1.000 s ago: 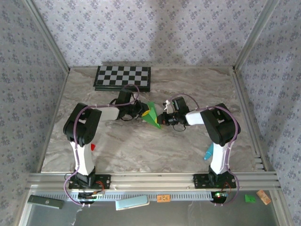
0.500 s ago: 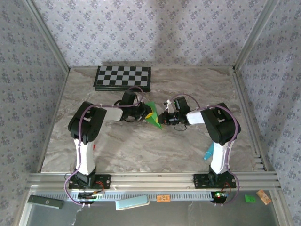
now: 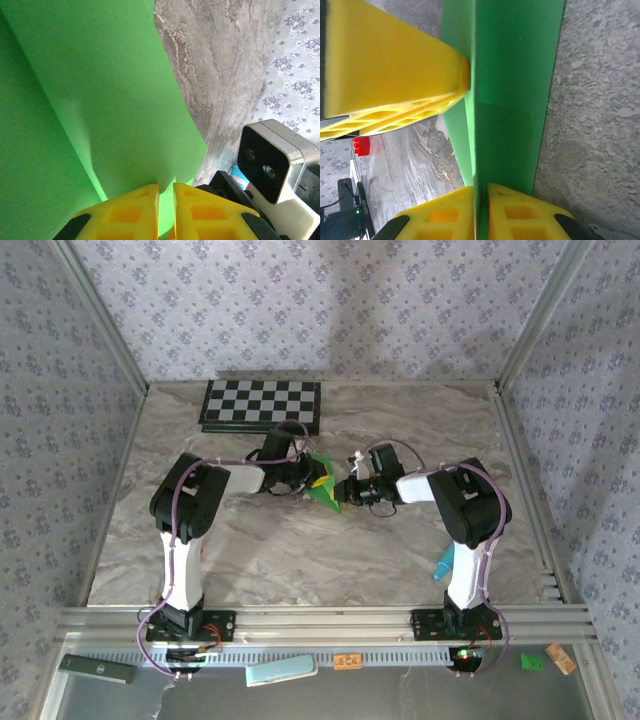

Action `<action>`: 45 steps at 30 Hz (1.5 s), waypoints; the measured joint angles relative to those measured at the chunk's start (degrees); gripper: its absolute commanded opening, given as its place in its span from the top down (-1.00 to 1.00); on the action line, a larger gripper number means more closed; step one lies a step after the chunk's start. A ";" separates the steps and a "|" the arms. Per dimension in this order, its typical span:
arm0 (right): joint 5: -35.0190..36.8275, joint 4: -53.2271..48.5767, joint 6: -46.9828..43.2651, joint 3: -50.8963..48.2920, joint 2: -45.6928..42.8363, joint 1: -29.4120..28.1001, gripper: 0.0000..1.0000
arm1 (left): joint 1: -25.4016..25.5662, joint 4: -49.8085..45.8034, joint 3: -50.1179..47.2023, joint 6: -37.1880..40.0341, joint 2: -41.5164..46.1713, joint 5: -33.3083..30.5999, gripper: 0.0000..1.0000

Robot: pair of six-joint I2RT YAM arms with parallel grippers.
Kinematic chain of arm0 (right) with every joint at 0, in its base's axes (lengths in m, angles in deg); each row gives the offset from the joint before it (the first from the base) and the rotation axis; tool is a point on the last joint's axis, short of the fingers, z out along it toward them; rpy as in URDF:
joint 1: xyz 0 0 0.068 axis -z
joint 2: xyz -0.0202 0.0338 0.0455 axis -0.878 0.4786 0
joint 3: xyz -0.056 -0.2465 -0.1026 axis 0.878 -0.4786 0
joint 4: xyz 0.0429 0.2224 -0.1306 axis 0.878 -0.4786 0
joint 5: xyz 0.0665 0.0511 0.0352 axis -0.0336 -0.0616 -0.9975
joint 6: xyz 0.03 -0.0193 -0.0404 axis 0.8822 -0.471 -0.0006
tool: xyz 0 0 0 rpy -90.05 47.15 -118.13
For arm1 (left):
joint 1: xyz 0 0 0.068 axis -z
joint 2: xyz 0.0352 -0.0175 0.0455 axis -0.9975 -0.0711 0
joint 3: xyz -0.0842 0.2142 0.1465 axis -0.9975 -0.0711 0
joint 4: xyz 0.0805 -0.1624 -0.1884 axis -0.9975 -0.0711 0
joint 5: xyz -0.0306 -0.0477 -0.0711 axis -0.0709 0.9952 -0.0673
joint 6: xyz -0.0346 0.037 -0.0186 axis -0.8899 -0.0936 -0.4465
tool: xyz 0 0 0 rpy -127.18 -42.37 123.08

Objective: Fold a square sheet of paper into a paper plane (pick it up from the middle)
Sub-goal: Fourth fold the wing at the center of the table.

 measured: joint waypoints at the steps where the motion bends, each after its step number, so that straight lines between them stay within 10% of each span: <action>1: 0.02 -0.22 0.00 0.09 0.02 0.00 0.71 | 0.00 -0.04 0.07 0.07 -0.02 0.02 0.71; 45: -1.46 -6.21 0.59 3.52 1.66 0.74 0.78 | -0.04 0.02 0.13 0.68 -1.57 -0.02 0.71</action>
